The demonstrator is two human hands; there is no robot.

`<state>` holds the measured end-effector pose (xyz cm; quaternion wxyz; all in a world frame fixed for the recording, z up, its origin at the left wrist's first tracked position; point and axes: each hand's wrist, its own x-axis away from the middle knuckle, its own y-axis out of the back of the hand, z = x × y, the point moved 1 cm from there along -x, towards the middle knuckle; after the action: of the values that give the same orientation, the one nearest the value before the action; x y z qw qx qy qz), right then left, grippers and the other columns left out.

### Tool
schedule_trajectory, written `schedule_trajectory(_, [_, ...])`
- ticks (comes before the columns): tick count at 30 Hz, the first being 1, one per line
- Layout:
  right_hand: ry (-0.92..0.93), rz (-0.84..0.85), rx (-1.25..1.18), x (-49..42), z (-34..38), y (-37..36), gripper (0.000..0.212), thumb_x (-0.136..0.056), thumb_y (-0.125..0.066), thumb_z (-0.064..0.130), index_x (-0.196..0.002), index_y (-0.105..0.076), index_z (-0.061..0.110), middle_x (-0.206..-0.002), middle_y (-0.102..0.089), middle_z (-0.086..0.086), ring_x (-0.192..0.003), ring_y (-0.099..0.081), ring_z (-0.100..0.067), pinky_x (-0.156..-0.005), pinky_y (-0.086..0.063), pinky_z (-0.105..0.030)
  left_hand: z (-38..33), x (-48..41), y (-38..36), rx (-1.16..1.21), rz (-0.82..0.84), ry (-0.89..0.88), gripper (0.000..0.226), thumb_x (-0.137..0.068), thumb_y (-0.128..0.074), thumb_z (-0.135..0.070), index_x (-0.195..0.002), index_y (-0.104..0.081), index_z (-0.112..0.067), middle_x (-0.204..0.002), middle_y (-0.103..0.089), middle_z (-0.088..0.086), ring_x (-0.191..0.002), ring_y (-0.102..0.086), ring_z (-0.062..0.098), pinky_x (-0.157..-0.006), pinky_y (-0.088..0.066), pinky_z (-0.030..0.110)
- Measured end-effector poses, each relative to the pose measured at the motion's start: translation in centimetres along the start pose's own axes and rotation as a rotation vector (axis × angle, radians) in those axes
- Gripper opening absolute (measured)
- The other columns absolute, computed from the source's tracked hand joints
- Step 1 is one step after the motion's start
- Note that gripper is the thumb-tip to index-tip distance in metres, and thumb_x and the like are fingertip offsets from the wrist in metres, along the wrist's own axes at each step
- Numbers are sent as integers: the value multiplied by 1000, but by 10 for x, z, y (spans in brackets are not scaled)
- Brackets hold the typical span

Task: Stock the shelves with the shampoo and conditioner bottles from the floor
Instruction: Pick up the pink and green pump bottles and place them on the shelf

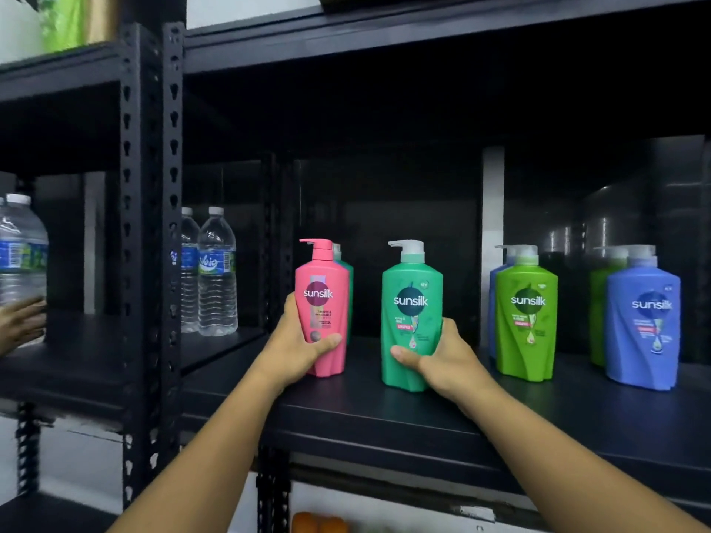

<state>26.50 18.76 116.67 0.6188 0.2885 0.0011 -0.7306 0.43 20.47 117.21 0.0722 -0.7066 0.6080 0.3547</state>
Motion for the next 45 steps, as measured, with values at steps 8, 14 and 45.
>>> schedule_trajectory(8, [-21,20,62,1,-5,-1,67,-69,-93,32,-120,-49,25,-111,-67,9,-98,-65,-11,-89,-53,-31,9,-4,2,-21,-34,60,73,-82,-85,-29,-137,-39,-42,-131,-61,-6,-118,-62,10,-108,-50,45])
schedule_trajectory(14, [-30,-12,138,0,-4,-1,68,-68,-93,38,-119,-51,21,-114,-67,5,-101,-64,-16,-84,-48,-29,9,-3,2,-78,-63,81,75,-85,-81,-26,-141,-34,-41,-131,-59,-6,-117,-61,11,-108,-49,47])
schedule_trajectory(45, [371,266,903,99,0,48,45,-102,-35,57,-125,-63,31,-128,-68,5,-120,-61,-22,-97,-50,-41,-67,136,-71,-695,25,-184,39,-105,-44,-46,-110,-70,-17,-110,-71,-2,-107,-61,21,-104,-37,36])
